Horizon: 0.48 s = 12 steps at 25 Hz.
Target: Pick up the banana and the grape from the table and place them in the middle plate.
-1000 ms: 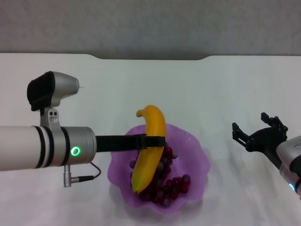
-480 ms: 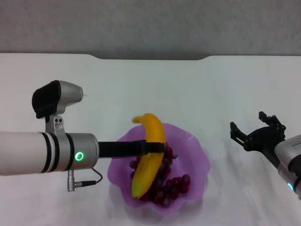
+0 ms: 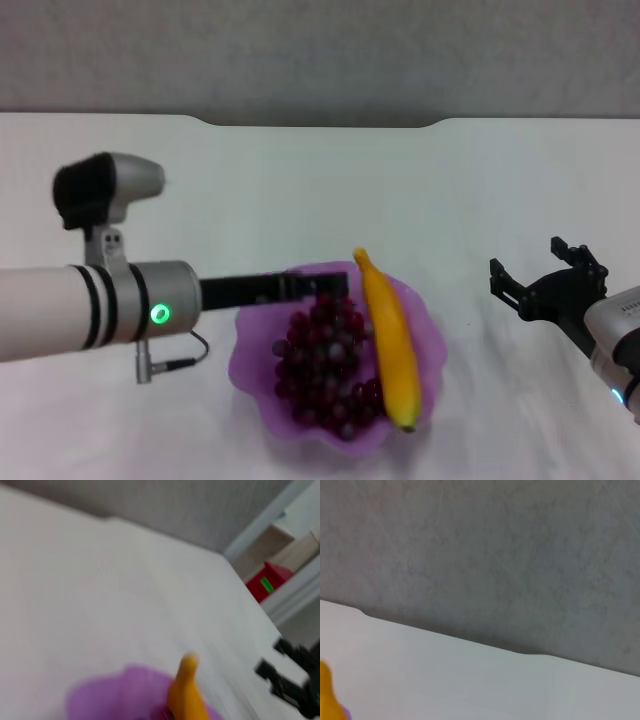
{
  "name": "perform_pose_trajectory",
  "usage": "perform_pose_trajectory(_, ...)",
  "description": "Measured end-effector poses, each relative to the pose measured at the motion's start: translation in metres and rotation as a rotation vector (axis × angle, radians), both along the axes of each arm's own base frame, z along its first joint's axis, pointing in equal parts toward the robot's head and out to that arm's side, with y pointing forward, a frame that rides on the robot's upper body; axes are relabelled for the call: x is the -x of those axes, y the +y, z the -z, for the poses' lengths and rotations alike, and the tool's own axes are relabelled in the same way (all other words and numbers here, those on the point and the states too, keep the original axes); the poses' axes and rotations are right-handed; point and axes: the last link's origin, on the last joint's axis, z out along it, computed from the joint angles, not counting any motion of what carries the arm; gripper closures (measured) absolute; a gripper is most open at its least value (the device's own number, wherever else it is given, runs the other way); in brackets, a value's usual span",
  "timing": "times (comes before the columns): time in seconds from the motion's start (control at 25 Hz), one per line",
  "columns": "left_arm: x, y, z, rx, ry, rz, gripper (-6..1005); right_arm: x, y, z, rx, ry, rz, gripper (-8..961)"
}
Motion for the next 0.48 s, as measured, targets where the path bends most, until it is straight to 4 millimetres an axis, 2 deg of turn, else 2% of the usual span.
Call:
perform_pose_trajectory(0.12,0.006,0.007,-0.014,-0.091,0.022,0.022,183,0.001,0.0,0.0,0.001,0.001,-0.002,53)
perform_pose_trajectory(0.24,0.023,0.014,-0.036,-0.19,0.048,0.022,106,0.001,0.0,0.001,0.002,0.001,-0.004,52)
perform_pose_trajectory(0.36,0.047,0.018,-0.062,-0.336,0.108,0.027,106,0.002,0.0,0.0,-0.002,0.005,-0.009,52)
perform_pose_trajectory(0.48,0.072,0.019,-0.069,-0.445,0.172,0.023,106,0.005,-0.001,-0.002,-0.02,0.014,-0.032,52)
